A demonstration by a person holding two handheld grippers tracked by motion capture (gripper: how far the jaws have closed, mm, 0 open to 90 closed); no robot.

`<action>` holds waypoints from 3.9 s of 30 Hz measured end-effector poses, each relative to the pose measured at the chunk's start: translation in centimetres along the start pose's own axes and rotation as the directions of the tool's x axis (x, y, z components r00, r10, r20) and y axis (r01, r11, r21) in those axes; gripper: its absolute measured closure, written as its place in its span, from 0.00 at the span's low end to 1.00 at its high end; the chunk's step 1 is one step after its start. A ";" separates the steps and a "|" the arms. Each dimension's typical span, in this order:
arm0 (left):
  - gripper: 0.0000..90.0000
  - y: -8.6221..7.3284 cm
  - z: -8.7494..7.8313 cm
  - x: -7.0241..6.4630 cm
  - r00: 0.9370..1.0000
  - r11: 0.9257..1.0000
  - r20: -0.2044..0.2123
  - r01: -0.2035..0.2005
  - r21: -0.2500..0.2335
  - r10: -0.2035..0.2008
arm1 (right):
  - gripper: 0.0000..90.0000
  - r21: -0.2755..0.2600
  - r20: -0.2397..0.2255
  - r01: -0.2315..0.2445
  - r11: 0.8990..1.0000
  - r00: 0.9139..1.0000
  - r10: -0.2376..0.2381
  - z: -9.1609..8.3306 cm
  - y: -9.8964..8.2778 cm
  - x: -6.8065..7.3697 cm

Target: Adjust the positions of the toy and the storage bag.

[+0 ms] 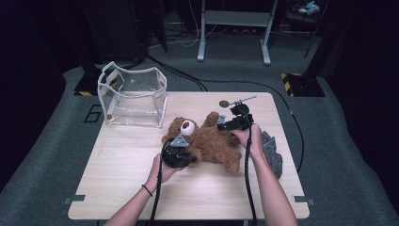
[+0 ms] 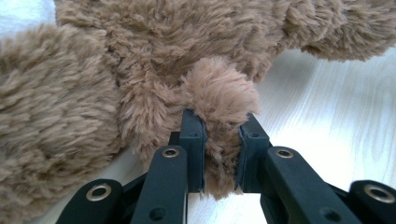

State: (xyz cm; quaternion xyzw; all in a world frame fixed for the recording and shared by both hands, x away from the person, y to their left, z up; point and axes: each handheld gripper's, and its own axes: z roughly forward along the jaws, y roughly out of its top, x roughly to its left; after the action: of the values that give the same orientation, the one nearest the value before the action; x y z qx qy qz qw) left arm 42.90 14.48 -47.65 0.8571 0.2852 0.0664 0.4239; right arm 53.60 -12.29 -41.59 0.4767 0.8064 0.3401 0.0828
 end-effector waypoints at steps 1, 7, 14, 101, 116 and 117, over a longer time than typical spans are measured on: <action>0.85 0.0 0.0 0.0 1.000 1.000 0.002 0.006 0.002 -0.006 | 0.15 -0.002 -0.009 -0.005 1.000 1.000 0.005 0.1 0.2 0.0; 0.85 -0.2 -0.1 0.1 1.000 1.000 0.007 0.006 0.001 -0.006 | 0.17 0.020 0.029 -0.034 0.999 0.999 0.034 0.7 0.8 -0.6; 0.85 -0.3 -0.1 0.1 1.000 1.000 0.007 0.011 -0.001 -0.011 | 0.16 0.034 0.071 -0.074 0.997 0.995 0.071 0.1 -0.1 -2.2; 0.90 3.1 -4.3 7.7 0.973 0.999 -0.229 -0.006 -0.036 -0.003 | 0.90 -0.243 0.042 -0.036 0.969 0.998 0.048 -6.2 -8.6 4.1; 0.86 1.8 -3.0 9.3 0.975 0.995 -0.200 0.095 -0.023 -0.097 | 0.87 -0.132 -0.014 -0.068 0.989 0.998 0.067 -3.3 -10.0 3.6; 0.84 1.7 -3.0 9.3 0.973 0.993 -0.198 0.111 -0.035 -0.116 | 0.87 -0.127 -0.017 -0.066 0.990 0.998 0.064 -3.3 -10.0 3.5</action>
State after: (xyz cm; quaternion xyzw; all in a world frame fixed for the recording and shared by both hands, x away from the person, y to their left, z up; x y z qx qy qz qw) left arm 50.29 20.80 -45.61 0.8233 0.3739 0.1310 0.4065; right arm 43.13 -14.10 -44.67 0.4943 0.7676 0.3963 0.0969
